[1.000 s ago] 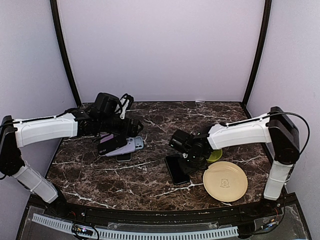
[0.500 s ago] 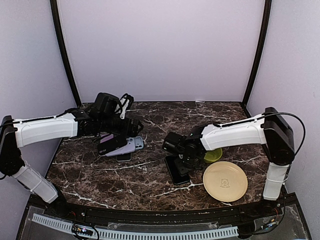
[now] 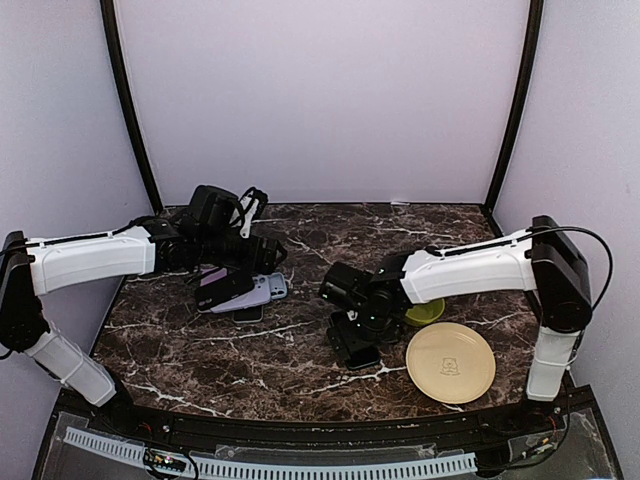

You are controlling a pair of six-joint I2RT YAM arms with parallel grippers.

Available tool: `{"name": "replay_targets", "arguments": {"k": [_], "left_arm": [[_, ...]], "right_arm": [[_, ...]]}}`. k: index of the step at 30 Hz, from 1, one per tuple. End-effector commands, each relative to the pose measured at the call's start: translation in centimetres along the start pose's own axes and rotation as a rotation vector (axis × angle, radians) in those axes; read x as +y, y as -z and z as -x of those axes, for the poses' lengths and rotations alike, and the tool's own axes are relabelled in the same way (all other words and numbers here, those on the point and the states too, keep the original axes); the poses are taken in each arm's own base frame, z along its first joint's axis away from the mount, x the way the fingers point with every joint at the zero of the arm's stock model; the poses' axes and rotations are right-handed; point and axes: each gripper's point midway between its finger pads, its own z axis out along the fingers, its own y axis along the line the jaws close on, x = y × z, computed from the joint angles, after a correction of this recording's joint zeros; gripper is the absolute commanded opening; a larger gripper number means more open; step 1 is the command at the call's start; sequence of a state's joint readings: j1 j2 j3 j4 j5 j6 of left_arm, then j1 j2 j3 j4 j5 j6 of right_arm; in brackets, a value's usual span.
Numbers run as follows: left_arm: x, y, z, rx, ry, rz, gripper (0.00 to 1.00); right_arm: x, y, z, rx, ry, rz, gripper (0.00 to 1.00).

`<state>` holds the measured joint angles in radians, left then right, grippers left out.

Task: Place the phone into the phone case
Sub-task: Pick up the phone with the phone case at the center of the board.

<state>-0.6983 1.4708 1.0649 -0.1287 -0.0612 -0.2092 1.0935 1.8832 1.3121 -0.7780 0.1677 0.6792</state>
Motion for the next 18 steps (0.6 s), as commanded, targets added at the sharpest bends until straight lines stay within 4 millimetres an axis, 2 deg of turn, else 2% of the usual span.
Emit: {"name": "replay_targets", "arguments": {"k": [1,9,14,18], "left_arm": [[-0.4,1.0,0.9,-0.035,-0.011,-0.023,0.93],[-0.4,0.9,0.8,-0.031,-0.012,-0.024,0.93],[-0.4,0.8,0.8,-0.029,-0.012,-0.023,0.93],[-0.5,0.9,0.8,-0.031,-0.012,-0.027,0.93]], "right_arm": [[0.5,-1.7,-1.0,0.035,-0.027,0.017,0.99],[-0.3,-3.7,-2.4,0.077,-0.021,-0.055,0.96],[-0.4,-3.9,-2.6,0.076,-0.022,-0.065,0.8],[-0.2,-3.3,-1.9,0.052,-0.02,-0.058,0.67]]}}
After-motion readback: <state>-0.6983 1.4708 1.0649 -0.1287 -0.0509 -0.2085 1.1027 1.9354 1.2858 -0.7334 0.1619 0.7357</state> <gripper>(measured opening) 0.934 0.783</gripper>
